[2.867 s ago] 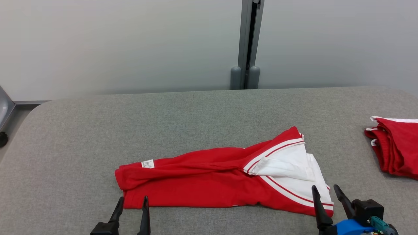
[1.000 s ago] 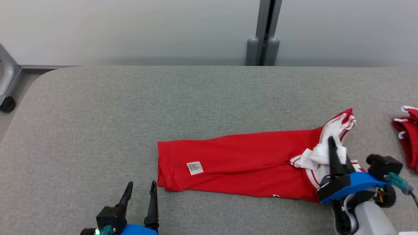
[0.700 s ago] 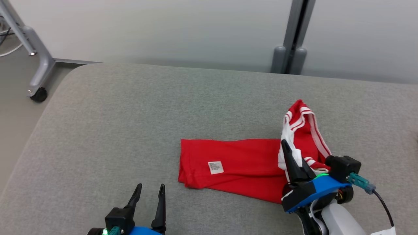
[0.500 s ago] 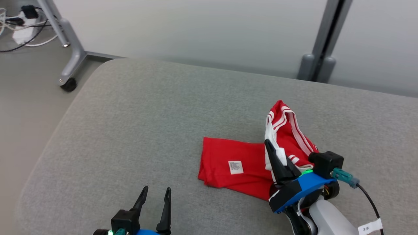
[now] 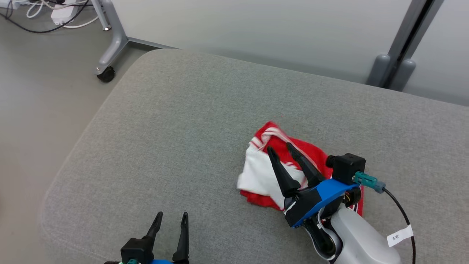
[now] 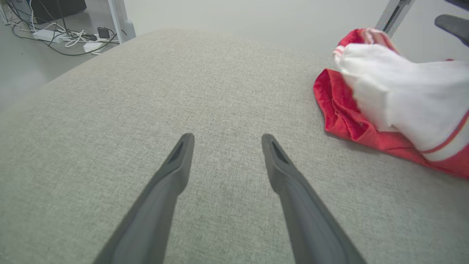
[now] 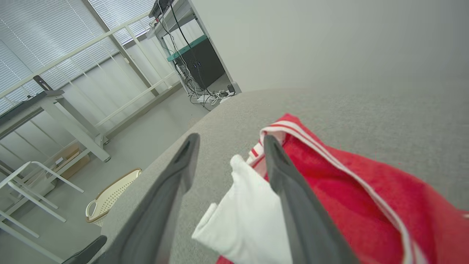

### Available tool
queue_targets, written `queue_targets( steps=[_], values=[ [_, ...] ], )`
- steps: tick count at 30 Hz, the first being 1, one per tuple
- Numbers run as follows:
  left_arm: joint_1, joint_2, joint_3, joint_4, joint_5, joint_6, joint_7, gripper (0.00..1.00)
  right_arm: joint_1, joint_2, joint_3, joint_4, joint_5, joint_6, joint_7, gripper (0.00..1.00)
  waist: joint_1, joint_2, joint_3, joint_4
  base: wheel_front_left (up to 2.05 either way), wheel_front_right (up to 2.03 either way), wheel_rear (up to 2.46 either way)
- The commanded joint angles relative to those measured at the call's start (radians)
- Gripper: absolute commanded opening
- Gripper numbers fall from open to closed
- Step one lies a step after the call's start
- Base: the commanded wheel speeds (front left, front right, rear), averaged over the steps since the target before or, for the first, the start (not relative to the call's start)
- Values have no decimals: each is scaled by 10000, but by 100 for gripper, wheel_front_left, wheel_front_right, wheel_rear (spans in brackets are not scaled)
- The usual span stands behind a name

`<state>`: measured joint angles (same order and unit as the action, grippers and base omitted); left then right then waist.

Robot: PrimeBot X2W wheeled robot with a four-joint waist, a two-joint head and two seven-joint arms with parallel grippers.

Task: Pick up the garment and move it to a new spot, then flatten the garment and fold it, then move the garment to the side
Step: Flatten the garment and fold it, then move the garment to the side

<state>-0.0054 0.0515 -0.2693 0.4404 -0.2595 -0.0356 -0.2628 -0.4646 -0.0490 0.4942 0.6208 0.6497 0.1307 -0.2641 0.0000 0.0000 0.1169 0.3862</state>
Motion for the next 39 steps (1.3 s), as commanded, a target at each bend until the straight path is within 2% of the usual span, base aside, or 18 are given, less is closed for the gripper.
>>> queue_targets(
  steps=[1,5,14,21,30,39],
  values=[
    [-63,-12,52,-76,-34,51,-23,100,-11,-45,-43,-92,-60,0,4,100,0,0,-50,-141,0,0,0],
    [-154,-9,202,-172,-12,83,-23,100,345,-44,-680,-349,-561,0,3,100,0,0,-201,-672,0,0,0],
    [-426,-6,463,-344,146,143,-23,100,1410,-33,-3033,-448,-2472,0,2,100,0,0,-485,-2047,0,0,0],
    [-530,-3,806,-359,416,173,-23,100,2170,-31,-4087,-651,-3570,0,2,100,0,0,-558,-2836,0,0,0],
    [-20,-3,1247,-386,773,286,-23,100,3051,-31,-4369,-892,-4246,0,2,100,0,0,-888,-3524,0,0,0],
    [462,-5,1332,-515,743,419,-23,100,3544,-30,-4487,-953,-4310,0,2,100,0,0,-1001,-3644,0,0,0]
  ],
)
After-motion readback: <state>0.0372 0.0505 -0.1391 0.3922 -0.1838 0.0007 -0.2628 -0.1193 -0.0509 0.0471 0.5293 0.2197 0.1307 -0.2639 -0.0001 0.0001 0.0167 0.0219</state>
